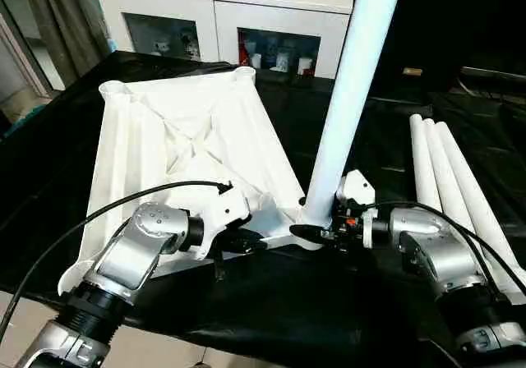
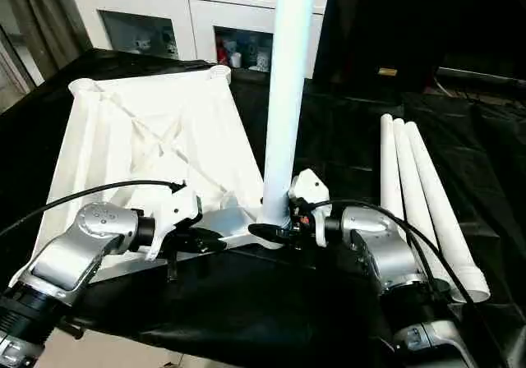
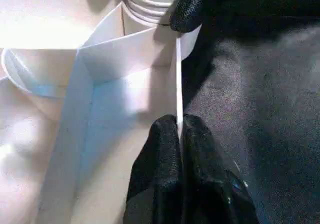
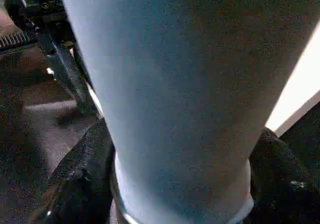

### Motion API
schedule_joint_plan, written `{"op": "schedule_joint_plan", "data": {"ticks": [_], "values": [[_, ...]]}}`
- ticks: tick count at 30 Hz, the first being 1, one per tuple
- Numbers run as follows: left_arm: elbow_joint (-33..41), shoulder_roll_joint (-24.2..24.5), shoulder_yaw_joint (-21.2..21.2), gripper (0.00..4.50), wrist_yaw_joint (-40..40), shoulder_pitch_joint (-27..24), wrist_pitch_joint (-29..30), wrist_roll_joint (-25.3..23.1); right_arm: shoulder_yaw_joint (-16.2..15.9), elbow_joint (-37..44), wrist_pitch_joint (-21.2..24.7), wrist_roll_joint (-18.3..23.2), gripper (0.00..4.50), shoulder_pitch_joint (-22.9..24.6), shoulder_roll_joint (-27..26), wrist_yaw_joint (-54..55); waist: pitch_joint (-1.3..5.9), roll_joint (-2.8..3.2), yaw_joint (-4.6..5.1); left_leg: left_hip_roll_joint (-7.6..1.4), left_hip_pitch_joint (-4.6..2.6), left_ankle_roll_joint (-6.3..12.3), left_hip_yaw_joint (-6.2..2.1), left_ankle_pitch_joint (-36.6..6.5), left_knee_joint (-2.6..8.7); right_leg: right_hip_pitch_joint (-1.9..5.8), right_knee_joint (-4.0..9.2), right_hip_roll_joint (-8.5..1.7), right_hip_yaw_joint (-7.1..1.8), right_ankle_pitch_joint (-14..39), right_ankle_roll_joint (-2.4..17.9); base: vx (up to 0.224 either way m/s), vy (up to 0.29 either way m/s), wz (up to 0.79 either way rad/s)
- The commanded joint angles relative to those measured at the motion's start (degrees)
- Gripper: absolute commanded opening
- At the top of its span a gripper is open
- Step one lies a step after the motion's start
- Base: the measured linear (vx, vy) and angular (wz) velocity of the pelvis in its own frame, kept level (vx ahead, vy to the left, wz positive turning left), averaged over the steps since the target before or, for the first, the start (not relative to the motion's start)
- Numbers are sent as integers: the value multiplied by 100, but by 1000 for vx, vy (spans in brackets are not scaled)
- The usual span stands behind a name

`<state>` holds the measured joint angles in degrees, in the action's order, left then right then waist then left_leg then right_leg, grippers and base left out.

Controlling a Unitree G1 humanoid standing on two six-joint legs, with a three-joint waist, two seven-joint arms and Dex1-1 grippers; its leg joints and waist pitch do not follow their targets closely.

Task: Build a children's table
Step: Rotate leg to tighten

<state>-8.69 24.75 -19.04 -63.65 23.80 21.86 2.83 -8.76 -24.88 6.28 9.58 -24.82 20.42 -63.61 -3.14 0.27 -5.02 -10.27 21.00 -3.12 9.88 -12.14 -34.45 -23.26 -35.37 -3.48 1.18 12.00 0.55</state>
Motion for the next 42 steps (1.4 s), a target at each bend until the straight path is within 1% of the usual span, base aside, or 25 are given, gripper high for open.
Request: {"op": "schedule_joint_plan", "data": {"ticks": [1, 6, 9, 12, 14, 15, 16, 17, 18, 19, 20, 21, 22, 23, 24, 25, 27, 29, 30, 32, 34, 35, 36, 37, 42], "values": [[133, -106, 7, 0, -151, 38, -220, 273, -1, 106, 111, 44, 282, 70, 23, 53, 398, -9, 35, -253, -60, 542, -34, -85, 344, 351, 249, -378, -191, -673, 1723, 0, 0, 0], [61, -190, 95, 0, 6, 28, -185, 293, 167, -44, 223, 95, 278, 164, -117, 370, 402, -5, 37, -248, -57, 508, -39, -74, 341, 354, 245, -378, -190, -651, 1705, 0, 0, 0], [-199, -434, 241, 0, 484, 116, -111, 206, 388, -414, 221, 53, 277, 212, -443, 1126, 392, -12, 61, -235, -52, 419, -36, -157, 347, 348, 269, -385, -194, -455, 1680, 0, 0, 0], [-490, -708, 299, 0, 958, 231, -41, 83, 479, -918, 106, -108, 277, 130, -813, 1974, 364, -4, 93, -232, -57, 254, -34, -435, 378, 335, 331, -385, -200, 92, 1565, 0, 0, 0], [-913, -1084, 335, 0, 1638, 428, 65, -126, 526, -1629, -70, -360, 277, -147, -1315, 3198, 321, 30, 160, -219, -80, 19, -46, -852, 418, 311, 417, -400, -206, 923, 1418, 0, 0, 0], [-913, -1084, 335, 0, 1638, 428, 65, -126, 526, -1629, -70, -360, 277, -147, -1315, 3198, 301, 26, 196, -206, -85, -44, -34, -976, 421, 285, 445, -394, -215, 1164, 1374, 0, 0, 0], [-1034, -1179, 348, 0, 1838, 492, 87, -193, 548, -1804, -52, -398, 277, -235, -1426, 3486, 299, 3, 216, -191, -87, -123, -65, -1147, 443, 326, 472, -402, -212, 1581, 1243, 0, 0, 0], [-1310, -1436, 429, 0, 2371, 662, 210, -309, 626, -2196, -95, -507, 277, -464, -1648, 4247, 299, -5, 235, -198, -107, -141, -64, -1227, 451, 287, 499, -397, -219, 1834, 1126, 0, 0, 0], [-1322, -1451, 434, 0, 2395, 671, 215, -311, 631, -2213, -95, -509, 277, -476, -1661, 4275, 283, 11, 249, -193, -129, -156, -60, -1310, 455, 253, 520, -391, -223, 1995, 1099, 0, 0, 0], [-1512, -1705, 499, 0, 2820, 822, 306, -371, 698, -2504, -113, -545, 277, -674, -1868, 4796, 297, -4, 256, -175, -127, -157, -66, -1342, 442, 269, 541, -398, -223, 2166, 1043, 0, 0, 0], [-1623, -1852, 502, 0, 3103, 919, 298, -444, 714, -2668, -148, -590, 277, -794, -1988, 5105, 313, 15, 259, -197, -136, -180, -73, -1288, 450, 237, 528, -392, -234, 2032, 1042, 0, 0, 0], [-1648, -1936, 460, 0, 3166, 964, 277, -473, 704, -2744, -148, -602, 277, -863, -2057, 5181, 320, 11, 259, -193, -138, -175, -74, -1271, 451, 246, 525, -384, -227, 1922, 1043, 0, 0, 0], [-1663, -2025, 429, 0, 3197, 997, 268, -498, 714, -2838, -159, -625, 277, -938, -2130, 5247, 344, -33, 243, -194, -108, -115, -70, -1120, 442, 281, 477, -383, -231, 1564, 1072, 0, 0, 0], [-1660, -2057, 423, 0, 3198, 1005, 276, -495, 720, -2865, -156, -627, 277, -963, -2154, 5270, 341, -15, 248, -193, -86, -43, -61, -1041, 441, 280, 470, -376, -225, 1300, 1113, 0, 0, 0], [-1651, -2104, 411, 0, 3224, 1014, 276, -510, 737, -2913, -160, -633, 277, -1011, -2194, 5338, 336, -19, 253, -189, -68, -9, -65, -1058, 445, 288, 467, -373, -220, 1267, 1112, 0, 0, 0], [-1638, -2187, 385, 0, 3230, 1014, 258, -533, 774, -3085, -288, -618, 277, -1125, -2292, 5324, 335, -73, 265, -188, -59, 32, -57, -1114, 448, 286, 479, -375, -212, 1358, 1087, 0, 0, 0], [-1606, -2199, 372, 0, 3221, 984, 261, -546, 794, -3129, -391, -592, 277, -1156, -2330, 5217, 352, -49, 253, -190, -57, 91, -58, -998, 435, 296, 467, -392, -218, 1249, 1094, 0, 0, 0], [-1587, -2121, 344, 0, 3150, 917, 250, -564, 856, -3160, -446, -438, 277, -1215, -2378, 4853, 349, -64, 259, -195, -43, 160, -54, -963, 442, 305, 463, -389, -213, 1136, 1123, 0, 0, 0], [-1587, -2121, 344, 0, 3150, 917, 250, -564, 856, -3160, -446, -438, 312, -1215, -2378, 4853, 346, -62, 257, -193, -43, 172, -54, -962, 441, 304, 464, -391, -213, 1142, 1130, 0, 0, 0], [-1558, -1998, 312, 0, 3049, 878, 211, -583, 919, -3179, -538, -356, 347, -1281, -2387, 4708, 330, -67, 266, -197, -48, 175, -56, -1061, 456, 290, 486, -389, -208, 1353, 1121, 0, 0, 0], [-1464, -1853, 283, 0, 2855, 829, 184, -566, 912, -3109, -612, -316, 350, -1332, -2330, 4439, 327, -64, 268, -206, -32, 183, -67, -1141, 463, 291, 490, -406, -213, 1494, 1104, 0, 0, 0], [-1419, -1799, 276, 0, 2771, 803, 184, -558, 893, -3057, -617, -325, 375, -1340, -2283, 4324, 339, -56, 284, -212, -11, 161, -79, -1062, 468, 310, 474, -410, -209, 1410, 1108, 0, 0, 0], [-1361, -1719, 267, 0, 2652, 768, 168, -547, 863, -2957, -602, -324, 375, -1339, -2213, 4150, 344, -56, 285, -214, -13, 167, -81, -1019, 467, 308, 469, -405, -205, 1337, 1120, 0, 0, 0], [-1301, -1627, 262, 0, 2501, 729, 187, -518, 830, -2781, -546, -287, 388, -1304, -2114, 3889, 357, -77, 304, -210, 8, 203, -74, -915, 449, 319, 444, -397, -209, 1120, 1166, 0, 0, 0], [-1102, -1213, 233, 0, 1872, 585, 83, -381, 515, -1754, -262, -158, 388, -899, -1458, 2648, 394, -48, 262, -226, 2, 465, -50, -423, 394, 329, 354, -376, -201, 195, 1412, 0, 0, 0]]}}
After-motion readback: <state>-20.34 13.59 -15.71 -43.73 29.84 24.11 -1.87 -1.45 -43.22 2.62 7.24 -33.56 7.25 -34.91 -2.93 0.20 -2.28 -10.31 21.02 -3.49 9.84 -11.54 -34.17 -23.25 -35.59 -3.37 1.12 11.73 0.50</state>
